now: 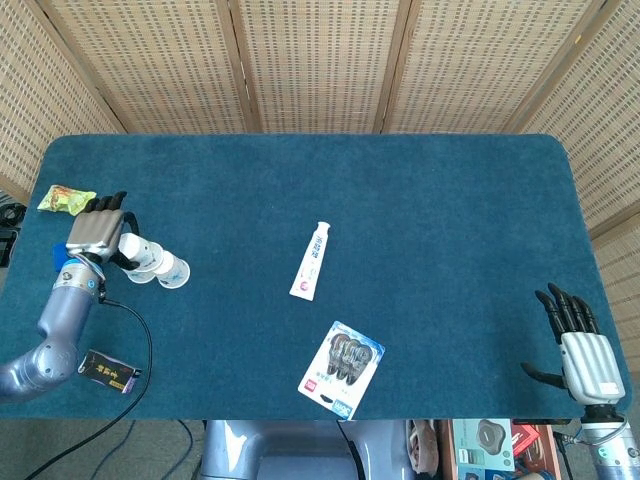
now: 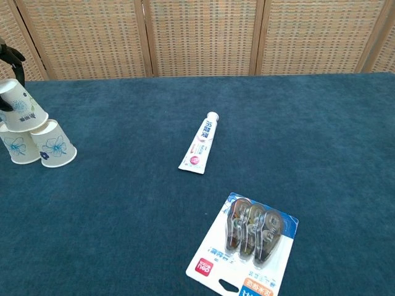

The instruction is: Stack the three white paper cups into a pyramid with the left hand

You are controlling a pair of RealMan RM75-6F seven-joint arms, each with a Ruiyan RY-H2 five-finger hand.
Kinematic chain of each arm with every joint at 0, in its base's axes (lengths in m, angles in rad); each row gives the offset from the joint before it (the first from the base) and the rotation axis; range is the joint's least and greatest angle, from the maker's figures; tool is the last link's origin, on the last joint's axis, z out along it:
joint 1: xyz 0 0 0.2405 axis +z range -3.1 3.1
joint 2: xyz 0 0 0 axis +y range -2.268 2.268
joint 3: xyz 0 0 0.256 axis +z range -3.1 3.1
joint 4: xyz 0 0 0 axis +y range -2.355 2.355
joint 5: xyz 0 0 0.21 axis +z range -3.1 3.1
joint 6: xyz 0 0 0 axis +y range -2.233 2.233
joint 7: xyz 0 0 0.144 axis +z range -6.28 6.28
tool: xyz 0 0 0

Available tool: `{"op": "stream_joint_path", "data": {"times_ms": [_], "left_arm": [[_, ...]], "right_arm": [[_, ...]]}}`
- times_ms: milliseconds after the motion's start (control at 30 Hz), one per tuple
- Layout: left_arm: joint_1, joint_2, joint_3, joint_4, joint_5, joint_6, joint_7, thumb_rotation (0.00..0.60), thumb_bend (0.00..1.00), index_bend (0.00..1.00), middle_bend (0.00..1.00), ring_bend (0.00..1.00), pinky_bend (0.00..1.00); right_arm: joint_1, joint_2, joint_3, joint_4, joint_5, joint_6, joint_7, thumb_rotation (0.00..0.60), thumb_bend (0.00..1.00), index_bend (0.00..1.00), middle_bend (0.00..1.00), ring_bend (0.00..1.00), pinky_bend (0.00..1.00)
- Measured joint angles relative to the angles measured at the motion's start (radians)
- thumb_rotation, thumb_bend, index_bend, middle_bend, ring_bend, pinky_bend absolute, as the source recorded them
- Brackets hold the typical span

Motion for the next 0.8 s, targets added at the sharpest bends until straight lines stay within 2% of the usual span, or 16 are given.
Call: {"op": "stream_joint_path", "data": {"times_ms": [167,367,633,800], "left_arm": [[-0.005,-0.019,0.003,0.011,-0.002,0.009,0.001,0.6,0.16,0.4,0.0,0.0,0.0],[-0.007,-0.023,0.004,0.013,0.001,0.026,0.0,0.6,0.16,0.25,0.0,0.0,0.0],[0.004,0.01,-0.009,-0.029,0.019,0.027,-0.034,0.6,0.16,0.23,0.0,0.0,0.0],[0.044,0.094,-0.032,-0.151,0.112,0.042,-0.1,0.6,0.16,0.22,0.0,0.0,0.0]], "right_arm": [[-0.001,-0.001,0.0,0.001,-0.003,0.003,-0.002,0.6,0.0,0.0,0.0,0.0,0.0],[-0.002,0.0,0.002,0.001,-0.001,0.006,0.002,0.6,0.0,0.0,0.0,0.0,0.0],[-0.001,-0.001,0.001,0.001,-0.001,0.004,-0.001,0.6,0.0,0.0,0.0,0.0,0.0],[0.001,-0.002,0.0,0.001,0.0,-0.003,-0.009,0.6,0.0,0.0,0.0,0.0,0.0]]}}
